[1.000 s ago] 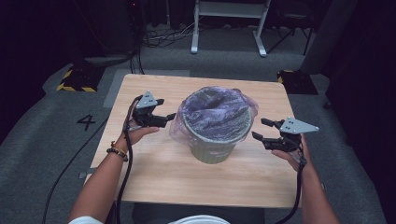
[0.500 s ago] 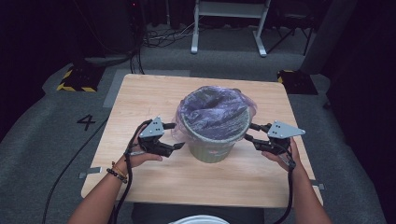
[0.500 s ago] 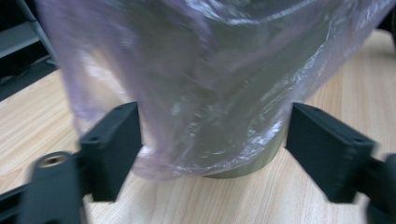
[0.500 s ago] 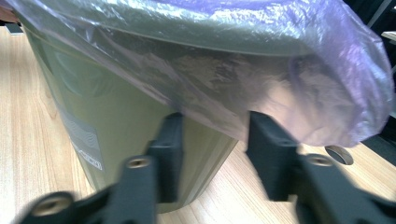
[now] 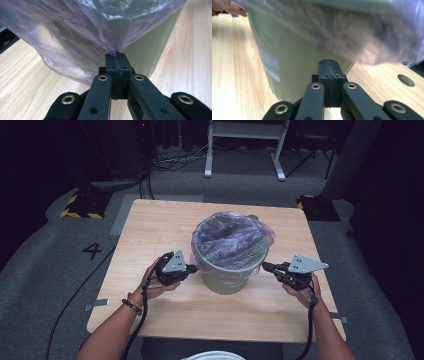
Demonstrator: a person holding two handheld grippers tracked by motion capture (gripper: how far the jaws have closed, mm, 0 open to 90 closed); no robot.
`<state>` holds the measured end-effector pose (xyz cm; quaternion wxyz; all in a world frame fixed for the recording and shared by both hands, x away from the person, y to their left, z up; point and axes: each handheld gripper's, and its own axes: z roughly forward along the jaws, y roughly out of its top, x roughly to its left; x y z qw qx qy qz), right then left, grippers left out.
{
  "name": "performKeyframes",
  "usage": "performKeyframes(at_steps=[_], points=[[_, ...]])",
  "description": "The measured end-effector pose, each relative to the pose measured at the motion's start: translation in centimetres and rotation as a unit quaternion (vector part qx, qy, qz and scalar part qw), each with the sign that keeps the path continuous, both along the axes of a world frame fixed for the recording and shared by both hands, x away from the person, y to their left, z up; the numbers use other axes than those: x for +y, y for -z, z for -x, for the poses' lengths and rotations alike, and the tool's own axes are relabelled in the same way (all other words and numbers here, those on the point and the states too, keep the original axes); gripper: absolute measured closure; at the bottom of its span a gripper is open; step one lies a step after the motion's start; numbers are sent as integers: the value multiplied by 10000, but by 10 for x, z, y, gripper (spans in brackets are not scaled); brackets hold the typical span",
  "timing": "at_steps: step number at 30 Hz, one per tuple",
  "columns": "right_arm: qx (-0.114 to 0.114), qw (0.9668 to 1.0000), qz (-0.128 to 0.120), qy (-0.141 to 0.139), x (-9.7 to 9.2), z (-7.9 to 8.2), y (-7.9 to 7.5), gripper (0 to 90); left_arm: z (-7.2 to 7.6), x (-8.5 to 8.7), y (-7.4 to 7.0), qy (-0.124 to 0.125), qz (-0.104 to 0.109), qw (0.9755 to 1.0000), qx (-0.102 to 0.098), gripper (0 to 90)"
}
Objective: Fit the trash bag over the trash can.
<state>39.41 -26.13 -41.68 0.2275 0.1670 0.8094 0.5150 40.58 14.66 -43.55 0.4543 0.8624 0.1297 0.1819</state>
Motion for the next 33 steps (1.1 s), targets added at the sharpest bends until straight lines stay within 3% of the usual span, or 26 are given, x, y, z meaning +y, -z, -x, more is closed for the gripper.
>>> performKeyframes(at_steps=[5,7,8,9,10,12,15,18,21,26,29,33], points=[[160,9999,0,0,-4,3,9,900,2,-3,5,4,-87,10000,-6,900],[239,9996,-158,52,-8,3,11,890,4,-4,5,54,-89,9999,-52,900],[228,9993,-251,163,-10,2,10,692,5,-5,5,40,-78,9999,-69,900],[215,9987,-332,323,-12,1,9,553,5,-5,6,32,-65,10000,-67,898],[215,9978,-385,498,-13,0,6,492,6,-5,6,15,-63,9999,-79,896],[14,9971,-440,623,-16,1,0,379,6,-4,7,-30,7,10000,-45,881],[-286,9971,-394,585,-11,9,-7,279,7,0,7,4,231,9997,80,874],[-522,9963,-202,650,4,17,-6,230,10,0,4,129,346,9993,85,878],[-640,9955,-97,697,16,20,-5,227,14,-1,0,204,398,9990,64,885],[-764,9930,-195,874,18,18,-9,267,19,-5,-3,309,367,9988,-2,888],[-1026,9904,-62,925,21,21,-11,367,20,-6,-5,325,376,9988,-12,888],[-1185,9895,14,828,22,24,-12,644,20,-6,-8,336,407,9986,-21,889]])
